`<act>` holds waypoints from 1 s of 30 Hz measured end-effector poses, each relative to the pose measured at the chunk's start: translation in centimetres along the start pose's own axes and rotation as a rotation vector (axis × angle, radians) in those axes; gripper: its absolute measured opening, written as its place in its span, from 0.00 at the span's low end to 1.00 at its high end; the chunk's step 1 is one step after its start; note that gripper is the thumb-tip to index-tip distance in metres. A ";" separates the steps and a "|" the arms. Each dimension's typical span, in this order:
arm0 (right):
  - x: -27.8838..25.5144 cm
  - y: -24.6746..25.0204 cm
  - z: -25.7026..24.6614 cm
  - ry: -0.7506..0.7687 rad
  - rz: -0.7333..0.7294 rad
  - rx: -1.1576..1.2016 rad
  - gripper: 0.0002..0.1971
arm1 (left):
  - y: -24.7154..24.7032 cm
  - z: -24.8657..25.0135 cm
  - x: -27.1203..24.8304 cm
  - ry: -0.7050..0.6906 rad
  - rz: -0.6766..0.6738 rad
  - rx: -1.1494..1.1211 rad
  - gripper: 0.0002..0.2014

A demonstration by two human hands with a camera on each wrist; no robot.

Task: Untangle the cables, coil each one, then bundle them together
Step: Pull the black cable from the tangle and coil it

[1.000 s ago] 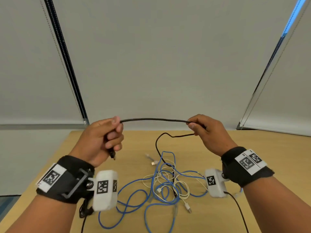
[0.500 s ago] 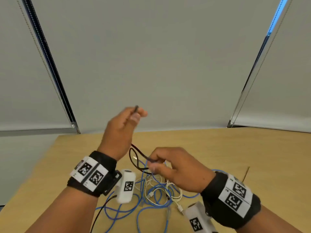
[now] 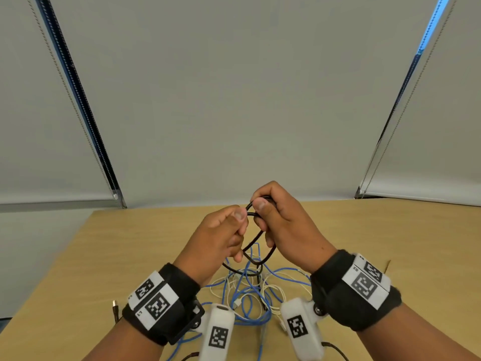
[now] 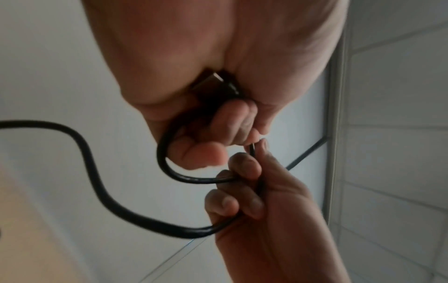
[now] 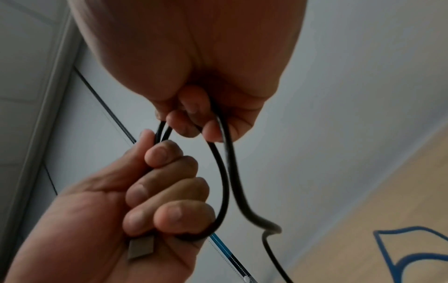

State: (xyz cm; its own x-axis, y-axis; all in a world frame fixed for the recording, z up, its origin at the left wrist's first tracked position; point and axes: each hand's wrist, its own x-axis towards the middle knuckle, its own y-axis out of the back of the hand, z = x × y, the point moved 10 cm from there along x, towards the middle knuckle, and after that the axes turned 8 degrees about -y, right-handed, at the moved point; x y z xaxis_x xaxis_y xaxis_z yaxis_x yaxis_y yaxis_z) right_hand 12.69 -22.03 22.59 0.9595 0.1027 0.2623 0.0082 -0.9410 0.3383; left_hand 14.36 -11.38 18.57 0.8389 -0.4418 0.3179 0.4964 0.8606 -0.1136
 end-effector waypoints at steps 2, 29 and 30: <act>0.3 0.3 -0.1 0.012 0.000 0.061 0.05 | 0.1 0.4 -0.2 0.019 0.008 -0.126 0.17; -0.7 0.9 1.6 -0.042 0.013 -0.188 0.08 | 3.5 -2.6 0.1 0.031 0.038 0.422 0.20; -0.6 1.2 1.8 -0.062 0.024 -0.141 0.08 | 2.2 -3.2 -0.4 0.083 0.007 0.216 0.22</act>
State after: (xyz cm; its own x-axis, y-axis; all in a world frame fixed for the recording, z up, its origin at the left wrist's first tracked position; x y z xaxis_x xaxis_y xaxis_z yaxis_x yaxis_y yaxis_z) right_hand 12.61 -23.81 21.18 0.9746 0.0568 0.2167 -0.0500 -0.8878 0.4575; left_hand 15.85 -10.13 15.19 0.8622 -0.4471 0.2383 0.4383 0.8941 0.0917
